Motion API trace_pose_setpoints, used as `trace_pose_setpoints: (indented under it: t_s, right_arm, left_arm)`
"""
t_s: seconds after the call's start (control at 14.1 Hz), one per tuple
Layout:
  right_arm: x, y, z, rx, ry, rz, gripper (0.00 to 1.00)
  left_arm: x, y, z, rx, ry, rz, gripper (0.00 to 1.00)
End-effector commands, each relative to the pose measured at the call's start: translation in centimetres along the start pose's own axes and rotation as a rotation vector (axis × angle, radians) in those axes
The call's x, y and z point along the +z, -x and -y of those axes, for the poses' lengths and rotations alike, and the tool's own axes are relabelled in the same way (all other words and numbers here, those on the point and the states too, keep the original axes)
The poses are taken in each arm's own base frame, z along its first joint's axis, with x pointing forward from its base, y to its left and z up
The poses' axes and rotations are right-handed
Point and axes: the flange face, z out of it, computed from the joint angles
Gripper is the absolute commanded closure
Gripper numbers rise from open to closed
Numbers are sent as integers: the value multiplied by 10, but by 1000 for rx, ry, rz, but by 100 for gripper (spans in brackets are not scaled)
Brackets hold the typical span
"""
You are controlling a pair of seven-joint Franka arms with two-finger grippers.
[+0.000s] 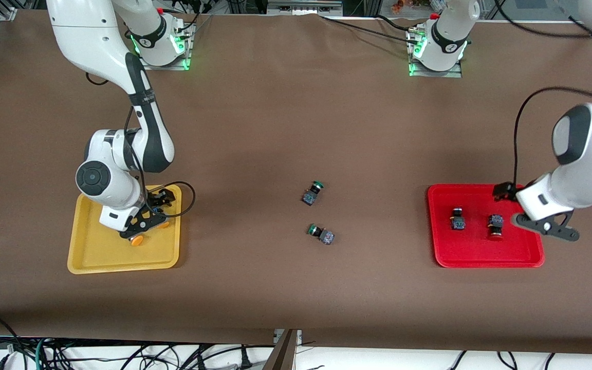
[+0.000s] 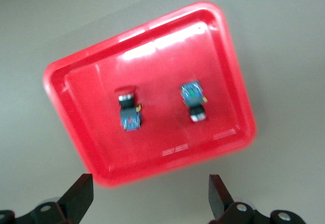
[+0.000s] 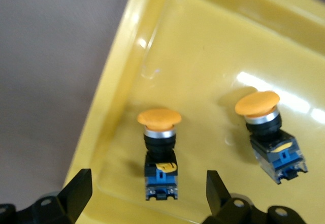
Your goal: Place red and yellow buttons in trays
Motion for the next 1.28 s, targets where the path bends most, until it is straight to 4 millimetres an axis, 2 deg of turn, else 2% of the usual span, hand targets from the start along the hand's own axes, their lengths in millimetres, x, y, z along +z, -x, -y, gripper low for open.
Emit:
trace_pose_setpoints:
  t_s: [0.0, 0.14, 0.21, 0.28, 0.36, 0.43, 0.5, 0.57, 0.64, 0.78, 0.85, 0.92, 1.14, 1.21]
  right_arm:
    - [-46, -3, 23, 54, -39, -45, 1]
    - [-88, 0, 34, 59, -70, -61, 0]
    - [-114, 6, 38, 87, -92, -61, 0]
    - [-145, 15, 39, 114, -111, -55, 0]
    - [-173, 26, 40, 132, -135, -45, 0]
    - [-200, 38, 41, 123, -134, -41, 0]
    - [-227, 49, 41, 108, -119, -36, 0]
    - [-255, 62, 43, 116, -117, -32, 0]
    - [-275, 74, 41, 108, -119, -33, 0]
    - [-296, 90, 36, 89, -96, -10, 0]
    - [-314, 92, 28, 87, -77, -13, 0]
    - [-324, 93, 12, 112, -68, -14, 0]
    - [-322, 100, -5, 113, -83, 12, 0]
    - [-321, 100, -1, 99, -88, 23, 0]
  left_arm:
    - [-72, 19, -26, 11, -14, 32, 0]
    - [-122, 33, -19, -45, 24, 37, 0]
    - [-135, 42, -13, -62, 55, 37, 0]
    - [-148, 49, -15, -92, 54, 18, 0]
    - [-155, 53, -16, -111, 66, 13, 0]
    - [-157, 61, -6, -161, 76, 7, 0]
    - [-160, 59, -12, -194, 68, -1, 0]
    - [-162, 62, -4, -251, 72, -26, 0]
    - [-159, 63, -8, -285, 84, -71, 0]
    - [-153, 95, -19, -357, 55, -245, 0]
    - [-149, 110, -30, -359, 47, -300, 0]
    - [-149, 112, -32, -363, 50, -290, 0]
    - [-156, 119, -40, -346, 64, -200, 0]
    - [-157, 121, -44, -328, 65, -173, 0]
